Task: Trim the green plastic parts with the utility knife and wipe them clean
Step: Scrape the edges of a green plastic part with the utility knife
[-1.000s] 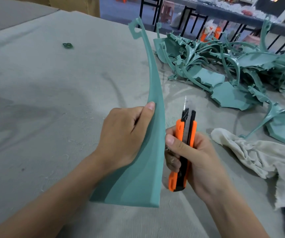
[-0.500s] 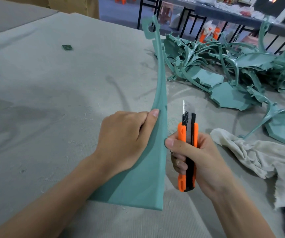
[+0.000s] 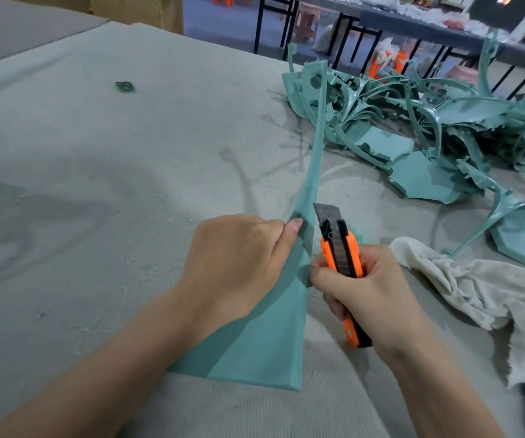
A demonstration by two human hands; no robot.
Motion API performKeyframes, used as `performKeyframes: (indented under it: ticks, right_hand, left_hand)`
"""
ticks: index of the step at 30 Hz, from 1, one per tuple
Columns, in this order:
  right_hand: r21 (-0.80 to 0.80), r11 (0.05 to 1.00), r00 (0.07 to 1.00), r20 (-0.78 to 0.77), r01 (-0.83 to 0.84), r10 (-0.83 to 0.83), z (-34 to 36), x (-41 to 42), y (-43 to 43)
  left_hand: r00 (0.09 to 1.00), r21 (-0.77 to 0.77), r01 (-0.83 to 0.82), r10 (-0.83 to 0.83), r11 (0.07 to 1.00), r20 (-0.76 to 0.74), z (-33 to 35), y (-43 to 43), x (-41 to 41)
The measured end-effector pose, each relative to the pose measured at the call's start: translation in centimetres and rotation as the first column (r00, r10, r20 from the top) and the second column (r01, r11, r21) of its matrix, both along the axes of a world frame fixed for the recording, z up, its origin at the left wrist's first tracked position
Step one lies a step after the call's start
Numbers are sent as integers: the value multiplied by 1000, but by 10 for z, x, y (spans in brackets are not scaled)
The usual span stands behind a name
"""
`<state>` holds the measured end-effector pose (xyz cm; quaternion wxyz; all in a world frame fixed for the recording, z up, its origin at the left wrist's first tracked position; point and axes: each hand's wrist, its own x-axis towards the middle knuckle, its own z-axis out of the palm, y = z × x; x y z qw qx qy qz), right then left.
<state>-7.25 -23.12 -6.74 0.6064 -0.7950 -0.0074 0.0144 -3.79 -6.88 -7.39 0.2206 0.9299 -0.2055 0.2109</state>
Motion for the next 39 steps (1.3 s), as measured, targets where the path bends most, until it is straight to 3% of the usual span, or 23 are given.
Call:
performKeyframes:
  ticks: [9, 15, 19, 27, 32, 39]
  right_hand:
    - [-18, 1000, 1000, 20, 11, -11, 1, 0, 1]
    - [33, 997, 996, 43, 73, -74, -2, 3, -10]
    - [-42, 999, 976, 220, 19, -9, -1, 1, -8]
    - [-254, 965, 924, 348, -70, 158, -11, -5, 7]
    - [-305, 948, 917, 345, -92, 200, -14, -7, 12]
    - [-323, 943, 918, 344, -80, 196, -15, -7, 12]
  left_hand:
    - [1000, 1, 23, -23, 1000, -21, -1, -1, 0]
    - [998, -199, -10, -3, 980, -65, -1, 2, 6]
    - [990, -454, -74, 11, 888, -141, -2, 6, 14]
    - [979, -708, -157, 13, 689, -205, -1, 8, 19]
    - [975, -809, -151, -50, 568, -217, -5, 0, 13]
    - [971, -827, -162, -61, 538, -230, -7, -6, 12]
